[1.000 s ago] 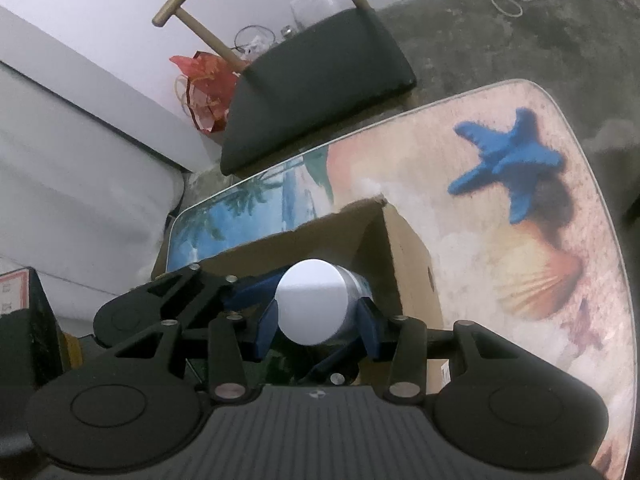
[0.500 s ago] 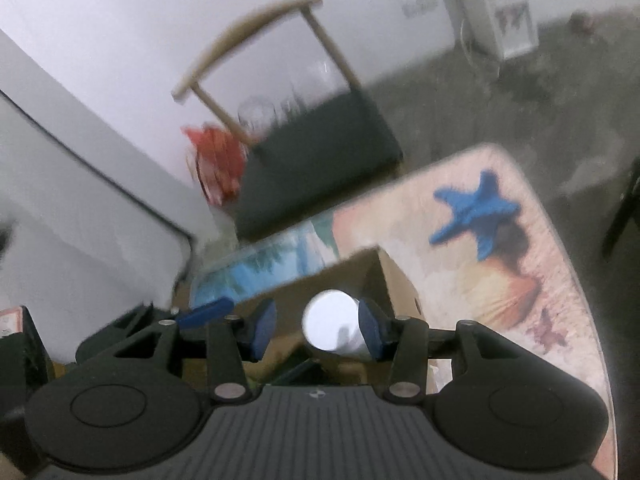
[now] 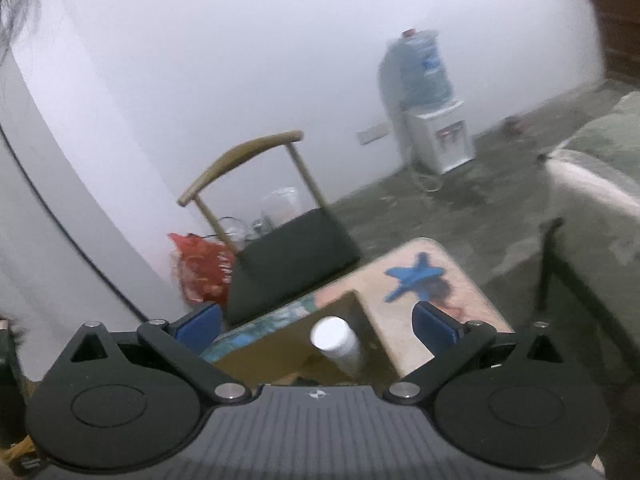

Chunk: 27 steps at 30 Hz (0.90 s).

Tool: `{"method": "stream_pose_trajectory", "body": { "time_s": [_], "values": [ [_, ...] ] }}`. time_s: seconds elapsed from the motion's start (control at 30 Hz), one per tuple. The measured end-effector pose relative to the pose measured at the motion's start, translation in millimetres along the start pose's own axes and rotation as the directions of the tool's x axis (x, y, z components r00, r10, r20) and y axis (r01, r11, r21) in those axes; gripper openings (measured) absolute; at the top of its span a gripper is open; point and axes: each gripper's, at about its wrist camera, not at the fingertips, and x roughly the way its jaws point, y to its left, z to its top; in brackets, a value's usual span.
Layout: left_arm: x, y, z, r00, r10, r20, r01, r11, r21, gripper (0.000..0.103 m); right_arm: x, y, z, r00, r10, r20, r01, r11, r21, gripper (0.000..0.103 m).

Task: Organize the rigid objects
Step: 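Withdraw the right gripper up and away from the box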

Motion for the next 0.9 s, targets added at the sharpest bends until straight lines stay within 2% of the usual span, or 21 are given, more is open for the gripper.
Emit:
{"method": "stream_pose_trajectory", "body": {
  "time_s": [0.27, 0.4, 0.53, 0.73, 0.8, 0.9],
  "values": [
    [-13, -36, -16, 0.995, 0.066, -0.076, -0.061, 0.996, 0.058, 0.103, -20, -11, -24, 0.991, -0.129, 0.018, 0.130, 0.991, -0.022, 0.103],
    [-11, -42, -18, 0.993, 0.087, -0.077, -0.083, 0.995, 0.047, 0.103, -24, -15, -27, 0.983, -0.178, 0.032, 0.180, 0.982, -0.052, 0.103],
    [-11, -40, -19, 0.992, 0.102, -0.068, -0.103, 0.995, -0.011, 0.103, -24, -10, -29, 0.965, -0.257, 0.055, 0.262, 0.958, -0.116, 0.103],
    [-11, -35, -18, 0.985, 0.150, -0.081, -0.155, 0.987, -0.051, 0.103, -19, 10, -35, 0.935, -0.336, 0.118, 0.355, 0.895, -0.270, 0.103],
    [-8, -32, -21, 0.980, 0.163, -0.116, -0.173, 0.982, -0.077, 0.103, -16, 12, -36, 0.941, -0.324, 0.100, 0.339, 0.899, -0.278, 0.103],
    [0, -21, -30, 0.967, 0.151, -0.204, -0.184, 0.970, -0.158, 0.103, -5, 11, -38, 0.960, -0.279, -0.013, 0.267, 0.929, -0.258, 0.103]
  ]
}}
